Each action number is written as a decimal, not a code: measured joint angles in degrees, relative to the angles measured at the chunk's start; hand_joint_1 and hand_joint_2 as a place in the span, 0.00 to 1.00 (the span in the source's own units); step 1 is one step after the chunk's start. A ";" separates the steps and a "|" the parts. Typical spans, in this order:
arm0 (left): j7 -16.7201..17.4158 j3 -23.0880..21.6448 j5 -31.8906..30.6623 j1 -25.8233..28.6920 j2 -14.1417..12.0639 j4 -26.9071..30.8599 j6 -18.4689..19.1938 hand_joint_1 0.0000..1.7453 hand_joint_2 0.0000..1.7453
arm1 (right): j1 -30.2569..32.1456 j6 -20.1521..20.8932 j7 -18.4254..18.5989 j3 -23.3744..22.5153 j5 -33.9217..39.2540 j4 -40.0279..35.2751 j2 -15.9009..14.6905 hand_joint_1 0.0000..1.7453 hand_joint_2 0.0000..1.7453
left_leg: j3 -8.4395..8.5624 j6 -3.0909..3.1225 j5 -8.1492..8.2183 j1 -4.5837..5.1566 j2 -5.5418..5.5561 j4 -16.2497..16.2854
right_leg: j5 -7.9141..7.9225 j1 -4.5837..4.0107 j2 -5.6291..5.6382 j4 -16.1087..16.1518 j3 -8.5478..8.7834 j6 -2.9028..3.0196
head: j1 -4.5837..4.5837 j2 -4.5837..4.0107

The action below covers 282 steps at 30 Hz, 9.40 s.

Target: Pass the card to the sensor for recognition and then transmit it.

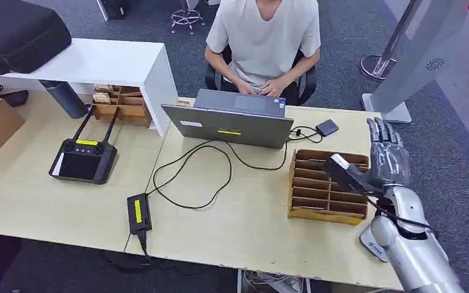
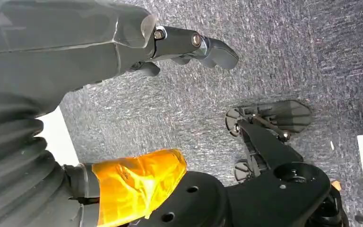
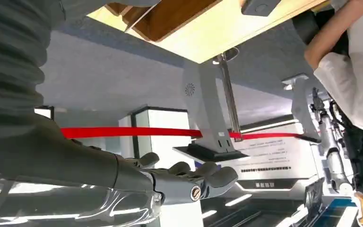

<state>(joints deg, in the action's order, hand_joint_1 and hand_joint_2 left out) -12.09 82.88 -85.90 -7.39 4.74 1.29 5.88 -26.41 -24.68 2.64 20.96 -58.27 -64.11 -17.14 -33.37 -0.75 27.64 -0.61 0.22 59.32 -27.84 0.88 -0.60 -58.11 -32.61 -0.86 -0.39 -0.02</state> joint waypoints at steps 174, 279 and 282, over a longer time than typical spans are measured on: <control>-3.17 5.90 0.63 2.96 0.70 0.00 -2.30 0.00 1.00 | 31.57 -4.82 4.24 4.26 -1.47 -35.08 -6.01 0.00 1.00 | -0.03 0.03 -0.02 -0.01 -0.02 -0.06 | 0.02 0.00 0.02 0.05 -0.04 -0.03 | -0.02 0.00; -0.79 3.34 0.00 1.22 0.42 0.00 -0.76 0.00 1.00 | 9.26 10.36 2.78 14.16 -2.40 -30.67 -11.52 0.00 1.00 | -0.04 0.03 -0.06 0.01 -0.07 -0.02 | 0.09 0.02 0.06 0.03 -0.03 -0.07 | 0.00 0.00; -0.79 3.39 0.00 1.23 0.42 0.00 -0.74 0.00 1.00 | 8.99 10.36 2.78 14.23 -2.23 -30.67 -11.52 0.00 1.00 | -0.04 0.03 -0.06 0.01 -0.07 -0.02 | 0.09 0.02 0.07 0.03 -0.03 -0.07 | 0.00 0.00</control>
<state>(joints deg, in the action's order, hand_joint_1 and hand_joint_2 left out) -12.87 86.27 -85.90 -6.16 5.16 1.29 5.14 -17.42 -14.32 5.42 35.19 -60.50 -94.77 -28.65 -33.41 -0.72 27.58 -0.60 0.15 59.30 -27.74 0.90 -0.53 -58.08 -32.64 -0.93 -0.39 -0.02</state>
